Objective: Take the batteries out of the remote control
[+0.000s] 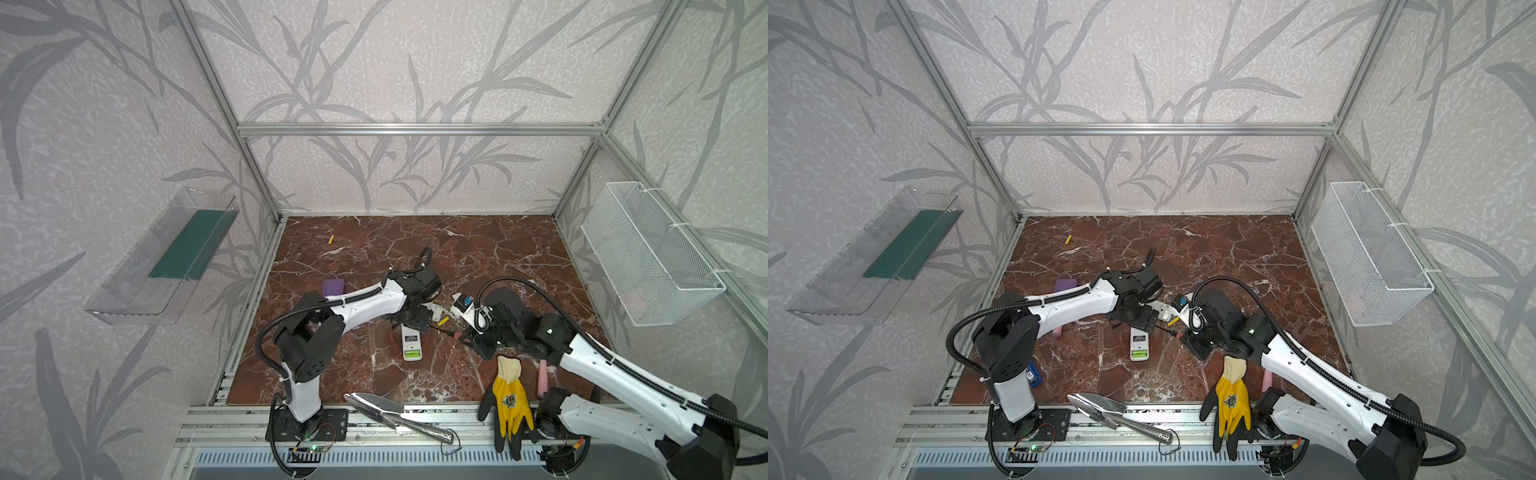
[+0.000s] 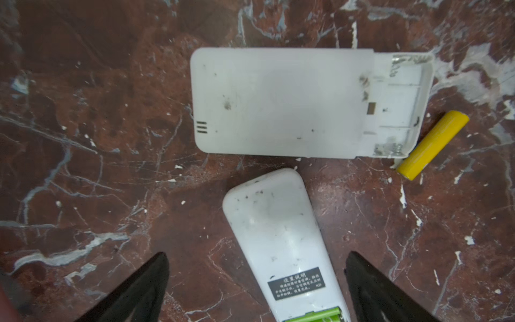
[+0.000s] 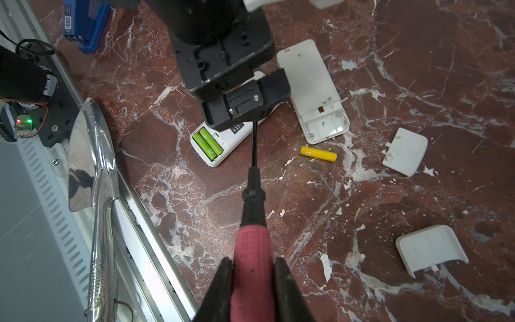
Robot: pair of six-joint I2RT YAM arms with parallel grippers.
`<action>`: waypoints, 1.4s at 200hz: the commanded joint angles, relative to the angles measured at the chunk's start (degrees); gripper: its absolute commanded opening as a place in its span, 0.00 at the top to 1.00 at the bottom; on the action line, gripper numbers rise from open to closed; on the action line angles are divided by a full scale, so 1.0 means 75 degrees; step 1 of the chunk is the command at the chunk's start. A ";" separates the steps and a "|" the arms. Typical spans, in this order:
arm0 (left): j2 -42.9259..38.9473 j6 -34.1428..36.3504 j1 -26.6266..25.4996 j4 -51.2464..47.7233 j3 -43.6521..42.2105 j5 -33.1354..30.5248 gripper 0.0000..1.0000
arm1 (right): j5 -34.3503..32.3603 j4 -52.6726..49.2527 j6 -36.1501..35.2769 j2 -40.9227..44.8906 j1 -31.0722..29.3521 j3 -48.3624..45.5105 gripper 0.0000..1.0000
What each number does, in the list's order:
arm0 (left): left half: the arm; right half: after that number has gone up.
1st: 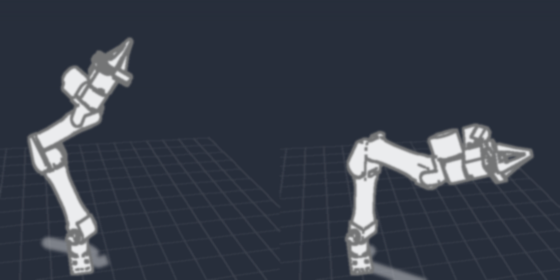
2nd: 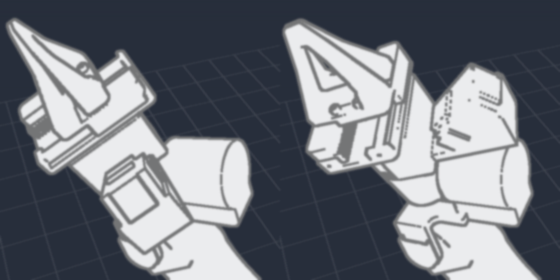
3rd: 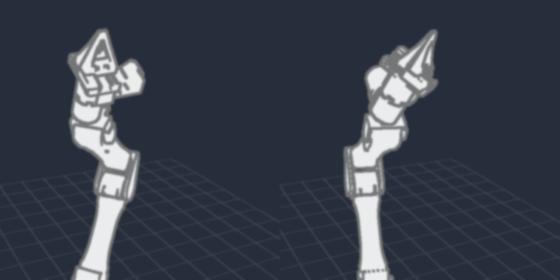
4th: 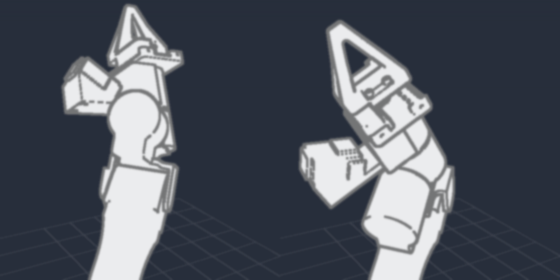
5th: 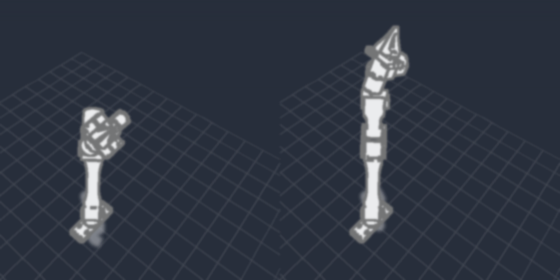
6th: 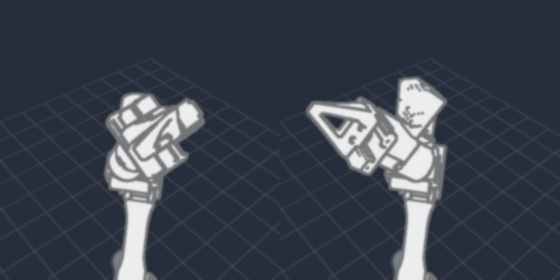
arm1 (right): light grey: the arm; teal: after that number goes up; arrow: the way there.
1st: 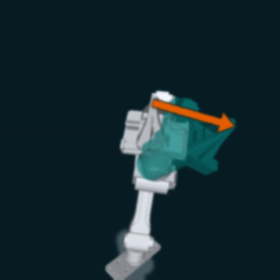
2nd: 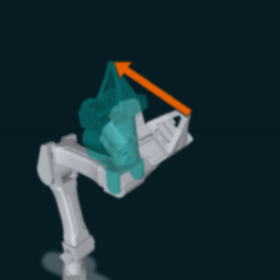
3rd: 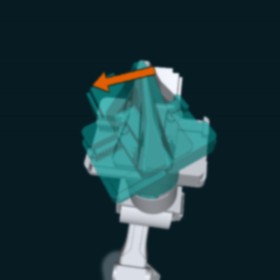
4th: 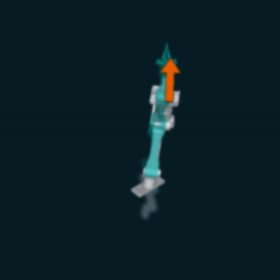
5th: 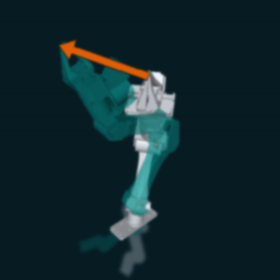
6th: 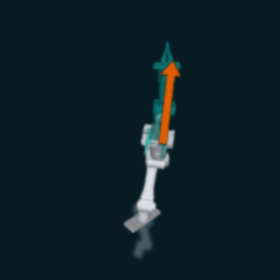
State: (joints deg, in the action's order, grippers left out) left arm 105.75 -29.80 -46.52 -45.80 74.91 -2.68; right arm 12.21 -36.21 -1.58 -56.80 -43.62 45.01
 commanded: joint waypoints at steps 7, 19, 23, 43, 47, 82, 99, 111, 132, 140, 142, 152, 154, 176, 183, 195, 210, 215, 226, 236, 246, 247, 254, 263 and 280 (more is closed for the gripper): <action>0.0226 -0.0689 0.0051 -0.0047 0.0078 0.0102 0.01 | 0.0254 0.0189 -0.0116 0.0264 -0.0044 -0.0215 1.00; 0.0321 -0.0734 0.0045 -0.0002 0.0064 0.0144 0.01 | 0.0366 0.0264 -0.0134 0.0328 -0.0044 -0.0276 1.00; 0.0359 -0.0734 0.0041 0.0011 0.0066 0.0161 0.01 | 0.0392 0.0293 -0.0135 0.0350 -0.0041 -0.0294 1.00; 0.0555 -0.0736 0.0047 0.0045 0.0089 0.0138 0.01 | 0.0486 0.0345 -0.0163 0.0401 -0.0044 -0.0350 1.00; 0.0584 -0.0715 0.0041 0.0048 0.0089 0.0127 0.01 | 0.0496 0.0348 -0.0172 0.0412 -0.0044 -0.0347 1.00; 0.0878 -0.0602 0.0039 0.0060 0.0192 0.0128 0.07 | 0.0612 0.0430 -0.0211 0.0424 -0.0073 -0.0385 1.00; 0.0984 -0.0518 0.0053 -0.0004 0.0273 0.0020 0.12 | 0.0642 0.0452 -0.0240 0.0404 -0.0102 -0.0375 1.00; 0.1018 -0.0404 0.0091 -0.0031 0.0311 0.0004 0.14 | 0.0667 0.0464 -0.0272 0.0380 -0.0132 -0.0364 1.00; 0.1106 -0.0140 0.0207 -0.0131 0.0421 0.0087 0.18 | 0.0675 0.0534 -0.0313 0.0258 -0.0184 -0.0342 1.00; 0.1152 -0.0011 0.0241 -0.0207 0.0479 0.0087 0.20 | 0.0660 0.0573 -0.0336 0.0190 -0.0216 -0.0308 1.00; 0.1162 0.0027 0.0254 -0.0232 0.0500 0.0096 0.20 | 0.0661 0.0576 -0.0345 0.0166 -0.0219 -0.0307 1.00; 0.1231 0.0194 0.0315 -0.0333 0.0577 0.0099 0.23 | 0.0612 0.0591 -0.0395 0.0050 -0.0265 -0.0261 1.00; 0.1249 0.0231 0.0325 -0.0349 0.0598 0.0093 0.23 | 0.0602 0.0599 -0.0409 0.0035 -0.0281 -0.0248 1.00; 0.1400 0.0575 0.0436 -0.0488 0.0740 0.0162 0.30 | 0.0446 0.0599 -0.0577 -0.0290 -0.0444 -0.0093 1.00; 0.1452 0.0658 0.0473 -0.0534 0.0787 0.0215 0.33 | 0.0407 0.0597 -0.0656 -0.0401 -0.0502 -0.0033 1.00; 0.1491 0.0821 0.0508 -0.0552 0.0826 0.0253 0.37 | 0.0343 0.0575 -0.0794 -0.0569 -0.0601 0.0070 1.00; 0.1527 0.1025 0.0569 -0.0558 0.0870 0.0305 0.42 | 0.0295 0.0552 -0.0975 -0.0725 -0.0691 0.0189 1.00; 0.1547 0.1090 0.0593 -0.0572 0.0902 0.0318 0.45 | 0.0284 0.0530 -0.1032 -0.0759 -0.0722 0.0227 1.00; 0.1583 0.1263 0.0644 -0.0613 0.0964 0.0318 0.48 | 0.0249 0.0484 -0.1150 -0.0828 -0.0775 0.0318 1.00; 0.1636 0.1407 0.0677 -0.0701 0.1053 0.0302 0.49 | 0.0194 0.0412 -0.1234 -0.0861 -0.0801 0.0391 1.00; 0.1693 0.1474 0.0692 -0.0827 0.1159 0.0238 0.52 | 0.0166 0.0353 -0.1293 -0.0888 -0.0840 0.0473 1.00; 0.1706 0.1481 0.0688 -0.0835 0.1169 0.0239 0.52 | 0.0171 0.0346 -0.1297 -0.0888 -0.0846 0.0482 1.00; 0.1725 0.1532 0.0686 -0.0885 0.1208 0.0236 0.53 | 0.0161 0.0277 -0.1346 -0.0911 -0.0889 0.0539 1.00; 0.1732 0.1536 0.0694 -0.0910 0.1214 0.0229 0.54 | 0.0017 0.0270 -0.1358 -0.0939 -0.0993 0.0603 1.00; 0.1724 0.1502 0.0688 -0.0892 0.1180 0.0238 0.56 | -0.0132 0.0199 -0.1471 -0.1033 -0.1207 0.0737 1.00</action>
State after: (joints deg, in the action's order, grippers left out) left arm 117.05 -20.12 -41.89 -50.85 83.42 1.37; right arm 12.43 -33.32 -10.37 -63.79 -50.61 47.90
